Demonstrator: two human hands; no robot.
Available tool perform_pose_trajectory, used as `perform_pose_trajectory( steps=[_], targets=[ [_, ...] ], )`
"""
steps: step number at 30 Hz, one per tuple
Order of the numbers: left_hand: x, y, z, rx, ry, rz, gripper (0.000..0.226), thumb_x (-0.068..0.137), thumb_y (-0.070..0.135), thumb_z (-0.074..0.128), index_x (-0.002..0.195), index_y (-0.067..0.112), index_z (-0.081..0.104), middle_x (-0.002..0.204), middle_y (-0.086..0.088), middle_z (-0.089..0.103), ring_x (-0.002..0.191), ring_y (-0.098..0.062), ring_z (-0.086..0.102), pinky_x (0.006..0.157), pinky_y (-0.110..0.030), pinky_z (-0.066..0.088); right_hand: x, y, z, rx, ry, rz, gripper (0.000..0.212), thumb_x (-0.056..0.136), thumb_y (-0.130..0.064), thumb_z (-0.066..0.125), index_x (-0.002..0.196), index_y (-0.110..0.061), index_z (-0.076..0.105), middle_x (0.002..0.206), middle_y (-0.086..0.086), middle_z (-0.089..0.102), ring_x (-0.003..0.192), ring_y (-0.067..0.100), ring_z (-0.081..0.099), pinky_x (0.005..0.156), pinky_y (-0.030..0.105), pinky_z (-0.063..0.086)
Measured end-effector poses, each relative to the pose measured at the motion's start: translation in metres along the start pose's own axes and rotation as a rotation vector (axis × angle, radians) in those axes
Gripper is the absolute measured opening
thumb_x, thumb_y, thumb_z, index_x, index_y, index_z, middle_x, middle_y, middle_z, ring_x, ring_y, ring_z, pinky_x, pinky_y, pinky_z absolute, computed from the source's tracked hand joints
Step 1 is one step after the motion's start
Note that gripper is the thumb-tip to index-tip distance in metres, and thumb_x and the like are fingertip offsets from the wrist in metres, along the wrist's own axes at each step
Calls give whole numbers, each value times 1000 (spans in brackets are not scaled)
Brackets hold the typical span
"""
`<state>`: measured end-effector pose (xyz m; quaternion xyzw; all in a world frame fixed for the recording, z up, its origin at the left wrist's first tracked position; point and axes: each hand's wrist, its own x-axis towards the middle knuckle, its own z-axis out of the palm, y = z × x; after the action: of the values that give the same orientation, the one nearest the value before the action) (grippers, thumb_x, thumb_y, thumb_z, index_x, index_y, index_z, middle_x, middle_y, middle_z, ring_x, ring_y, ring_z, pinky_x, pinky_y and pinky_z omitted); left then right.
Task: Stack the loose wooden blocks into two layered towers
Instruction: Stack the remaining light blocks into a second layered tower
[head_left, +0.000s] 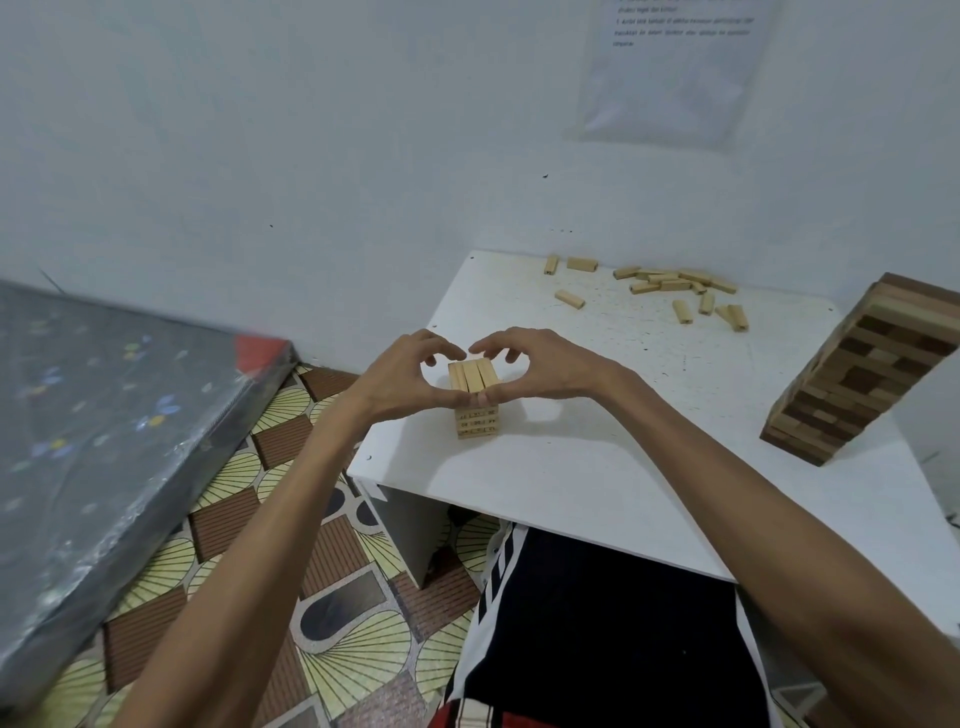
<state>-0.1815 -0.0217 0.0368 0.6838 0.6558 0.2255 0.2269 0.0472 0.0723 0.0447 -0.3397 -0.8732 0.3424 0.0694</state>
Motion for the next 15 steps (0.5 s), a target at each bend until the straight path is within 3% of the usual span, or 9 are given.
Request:
perform_pose_trajectory(
  steps=[3,7,10,15],
  targets=[
    [-6,-7,-1,-67,-7,-14,79,64,65,86,133,39,57,130,23,53,117,4,48,85,-17,37,-2,3,1,51,-1,29,82,80,-66,76,151,-43,40,137,-17,54,121,7,52,96,30,46],
    [-11,-18,-2,-87,-19,-39,85,63,68,85,137,41,54,132,24,56,120,3,49,87,-22,39,-4,10,0,133,30,37,57,95,-54,65,147,-39,47,135,-15,58,121,9,55,83,26,46],
    [-12,-23,1,-111,-11,-51,81,59,76,80,131,43,59,129,24,60,119,3,51,86,-24,41,-5,13,0,122,10,21,57,92,-41,72,145,-38,50,135,-16,57,122,7,53,81,21,43],
    [-9,-20,6,-77,23,-9,65,72,61,80,130,37,63,126,22,63,116,3,54,91,-28,44,-4,13,2,95,8,-9,60,87,-43,78,142,-40,53,136,-22,56,123,2,51,90,23,44]
  ],
)
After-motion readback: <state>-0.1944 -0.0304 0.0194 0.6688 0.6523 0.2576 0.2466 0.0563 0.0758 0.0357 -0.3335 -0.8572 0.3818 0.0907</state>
